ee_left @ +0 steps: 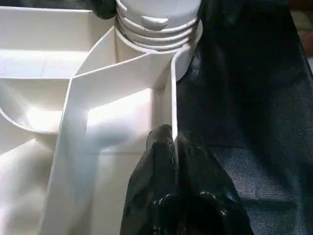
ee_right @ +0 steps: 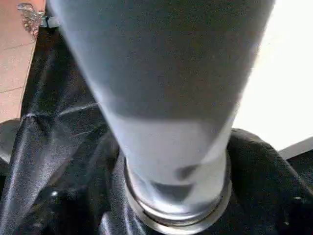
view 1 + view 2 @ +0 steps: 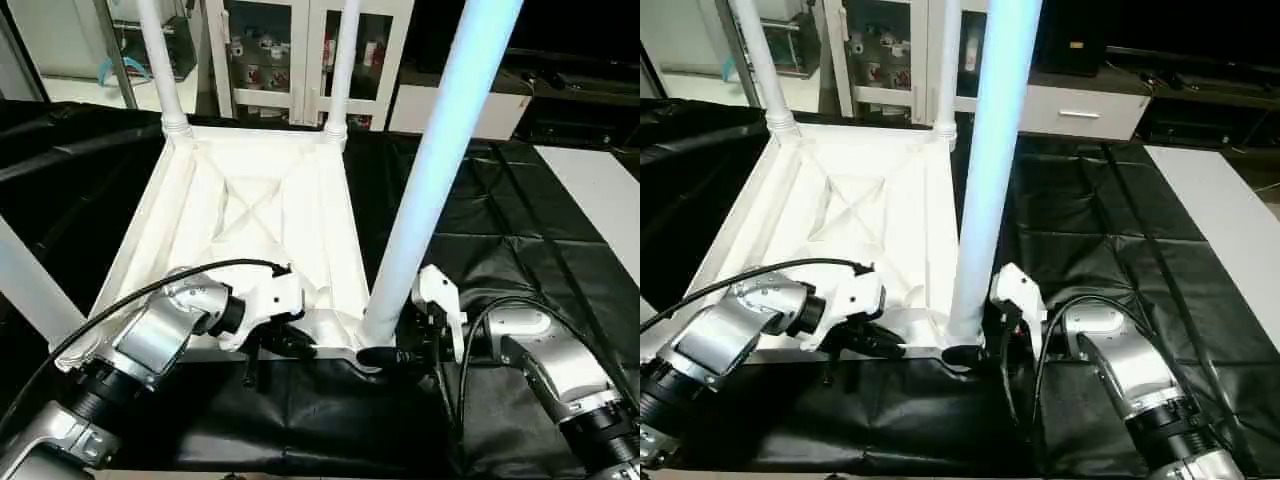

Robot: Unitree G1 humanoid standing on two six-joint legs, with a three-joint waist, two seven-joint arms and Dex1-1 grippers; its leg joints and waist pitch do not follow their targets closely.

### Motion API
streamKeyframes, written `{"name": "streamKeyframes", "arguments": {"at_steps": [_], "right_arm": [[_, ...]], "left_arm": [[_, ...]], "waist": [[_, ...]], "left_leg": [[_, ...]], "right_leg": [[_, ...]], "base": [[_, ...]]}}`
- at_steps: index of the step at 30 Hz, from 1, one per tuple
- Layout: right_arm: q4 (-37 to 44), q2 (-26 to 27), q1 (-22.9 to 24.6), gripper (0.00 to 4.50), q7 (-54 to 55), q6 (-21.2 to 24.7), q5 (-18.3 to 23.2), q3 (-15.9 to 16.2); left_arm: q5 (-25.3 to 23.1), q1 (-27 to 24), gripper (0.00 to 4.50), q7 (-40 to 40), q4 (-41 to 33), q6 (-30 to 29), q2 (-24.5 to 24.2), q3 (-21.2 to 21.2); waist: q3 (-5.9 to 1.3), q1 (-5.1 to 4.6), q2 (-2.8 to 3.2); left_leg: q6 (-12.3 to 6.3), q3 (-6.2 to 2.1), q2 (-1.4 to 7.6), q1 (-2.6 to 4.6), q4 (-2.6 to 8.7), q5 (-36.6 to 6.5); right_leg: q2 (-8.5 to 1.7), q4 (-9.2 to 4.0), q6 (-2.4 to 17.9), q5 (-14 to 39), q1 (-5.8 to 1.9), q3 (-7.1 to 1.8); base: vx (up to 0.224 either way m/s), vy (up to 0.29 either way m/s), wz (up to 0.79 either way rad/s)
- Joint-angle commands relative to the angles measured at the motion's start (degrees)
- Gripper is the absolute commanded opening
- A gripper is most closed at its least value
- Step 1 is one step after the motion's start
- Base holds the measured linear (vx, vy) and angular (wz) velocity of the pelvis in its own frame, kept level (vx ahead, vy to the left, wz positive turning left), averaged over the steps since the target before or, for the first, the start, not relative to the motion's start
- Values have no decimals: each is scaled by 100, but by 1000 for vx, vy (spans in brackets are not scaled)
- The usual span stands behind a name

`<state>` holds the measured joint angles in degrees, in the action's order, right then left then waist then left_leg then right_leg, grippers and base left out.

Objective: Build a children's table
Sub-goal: Rotate leg to tighten

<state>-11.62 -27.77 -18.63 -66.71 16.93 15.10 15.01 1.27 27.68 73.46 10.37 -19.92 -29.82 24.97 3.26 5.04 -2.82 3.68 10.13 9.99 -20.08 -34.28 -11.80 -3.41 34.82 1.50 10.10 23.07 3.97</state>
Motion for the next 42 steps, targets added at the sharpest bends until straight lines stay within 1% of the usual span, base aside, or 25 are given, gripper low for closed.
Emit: {"name": "streamKeyframes", "arguments": {"at_steps": [1,6,10,13,14,16,18,20,21,23,24,27,28,29,30,31,32,33,34,36,37,38,40,41,42], "right_arm": [[19,-36,-23,310,-100,6,9,-12],[31,-49,3,271,-123,23,13,3],[-26,-25,24,266,-104,-19,-10,9],[-278,207,-42,263,357,-159,-163,-71],[-428,331,-100,263,638,-207,-262,-106],[-641,529,-183,262,1061,-229,-401,-136],[-895,811,-293,261,1557,-175,-484,-199],[-1241,1217,-488,260,2147,-75,-502,-309],[-1347,1356,-558,259,2292,-61,-490,-336],[-1525,1566,-675,259,2541,-61,-485,-385],[-1788,1791,-835,259,2923,-74,-506,-481],[-2286,2161,-1137,259,3695,-96,-536,-701],[-2464,2278,-1243,259,3983,-98,-541,-801],[-2793,2454,-1443,259,4552,-155,-533,-986],[-3136,2651,-1655,258,5054,-241,-479,-1212],[-3428,2829,-1846,258,5472,-370,-384,-1423],[-3784,3056,-2084,258,5876,-590,-289,-1681],[-3787,3059,-2086,258,5879,-593,-288,-1683],[-3934,3152,-2181,258,5905,-831,-291,-1743],[-3976,3172,-2206,258,5895,-909,-308,-1751],[-3870,3198,-2178,258,5511,-1115,-342,-1656],[-3845,3205,-2171,258,5423,-1147,-341,-1643],[-3674,3130,-2092,258,4946,-1385,-546,-1375],[-3519,3068,-1998,258,4663,-1457,-592,-1251],[-3522,3057,-1989,258,4616,-1504,-593,-1257]], "left_arm": [[2,-4,0,188,-102,-33,30,230],[9,-21,0,215,-124,-64,-1,233],[22,-34,0,221,-143,-111,-11,234],[11,-20,0,-15,-13,-135,118,149],[-8,12,0,-173,90,-131,209,96],[-69,98,0,-505,295,-147,389,0],[-158,233,0,-985,591,-172,641,-128],[-216,423,0,-1593,942,-309,999,-303],[-242,496,0,-1793,1058,-393,1119,-348],[-290,611,0,-2111,1240,-528,1295,-416],[-341,735,0,-2482,1436,-643,1482,-504],[-426,929,0,-3039,1743,-752,1763,-623],[-462,987,0,-3217,1842,-739,1848,-658],[-499,1072,0,-3443,1984,-684,1970,-697],[-550,1164,0,-3684,2155,-595,2108,-755],[-591,1230,0,-3848,2273,-514,2209,-786],[-646,1305,0,-4012,2417,-434,2324,-815],[-647,1305,0,-4013,2418,-434,2325,-815],[-704,1321,0,-4000,2454,-407,2328,-759],[-719,1326,0,-3992,2467,-404,2326,-736],[-724,1252,0,-3851,2365,-462,2252,-679],[-725,1236,0,-3821,2345,-475,2236,-667],[-732,1172,0,-3710,2289,-514,2151,-617],[-729,1153,0,-3658,2274,-513,2121,-600],[-736,1157,0,-3645,2302,-480,2121,-602]], "waist": [[-354,-38,39],[-351,-41,40],[-354,-41,44],[-348,-55,40],[-336,-58,40],[-291,-94,32],[-286,-152,33],[-295,-216,20],[-285,-254,4],[-290,-296,28],[-287,-335,37],[-289,-419,56],[-303,-417,77],[-303,-448,113],[-313,-502,109],[-309,-535,95],[-314,-548,91],[-324,-562,94],[-325,-561,60],[-335,-541,77],[-347,-513,48],[-356,-507,43],[-371,-475,20],[-370,-445,22],[-380,-437,17]], "left_leg": [[-208,-106,359,36,416,-885],[-194,-110,359,39,418,-931],[-176,-111,363,47,417,-939],[-170,-108,360,38,416,-965],[-155,-110,348,29,417,-1024],[-67,-114,332,50,434,-1365],[53,-158,311,92,421,-1684],[79,-176,299,107,405,-1758],[73,-195,294,86,416,-1831],[54,-208,299,103,410,-1960],[53,-209,296,101,408,-2013],[75,-257,304,40,445,-2094],[91,-267,307,56,443,-2133],[116,-284,329,89,459,-2255],[118,-289,329,77,460,-2329],[121,-279,321,68,460,-2356],[129,-295,312,82,455,-2479],[109,-284,323,94,447,-2490],[67,-270,329,60,459,-2388],[31,-248,333,39,470,-2192],[-9,-227,344,30,471,-2001],[-33,-215,345,12,472,-1889],[-156,-163,340,-39,452,-1465],[-208,-137,337,-9,435,-1396],[-239,-133,335,-9,428,-1323]], "right_leg": [[-518,-409,1206,1291,-297,-342],[-515,-411,1194,1362,-298,-337],[-514,-411,1191,1377,-293,-339],[-526,-418,1205,1410,-288,-341],[-524,-437,1181,1522,-287,-336],[-516,-517,1010,2219,-248,-316],[-541,-603,706,3062,-224,-287],[-547,-652,607,3281,-198,-267],[-534,-667,537,3395,-203,-244],[-544,-698,477,3495,-183,-221],[-546,-710,492,3496,-178,-211],[-552,-733,477,3440,-232,-137],[-562,-739,471,3411,-237,-125],[-567,-752,520,3253,-231,-99],[-575,-757,575,3046,-242,-67],[-573,-758,586,3005,-233,-50],[-591,-770,538,3068,-255,10],[-636,-775,548,3015,-233,-8],[-645,-769,590,2850,-247,-28],[-649,-713,721,2541,-247,-77],[-660,-671,813,2307,-255,-106],[-661,-646,861,2160,-272,-122],[-651,-573,1014,1714,-292,-160],[-652,-574,1058,1712,-270,-173],[-643,-555,1082,1649,-282,-175]], "base": [[0,0,0],[0,0,0],[0,0,0],[0,0,0],[0,0,0],[0,0,0],[-53,0,-1],[-56,6,-1],[-58,9,-2],[-28,7,-2],[0,0,0],[0,0,0],[0,0,0],[0,0,0],[0,0,0],[0,0,0],[0,0,0],[0,0,0],[0,0,0],[0,0,0],[0,0,0],[0,0,0],[0,0,0],[0,0,0],[0,0,0]]}}
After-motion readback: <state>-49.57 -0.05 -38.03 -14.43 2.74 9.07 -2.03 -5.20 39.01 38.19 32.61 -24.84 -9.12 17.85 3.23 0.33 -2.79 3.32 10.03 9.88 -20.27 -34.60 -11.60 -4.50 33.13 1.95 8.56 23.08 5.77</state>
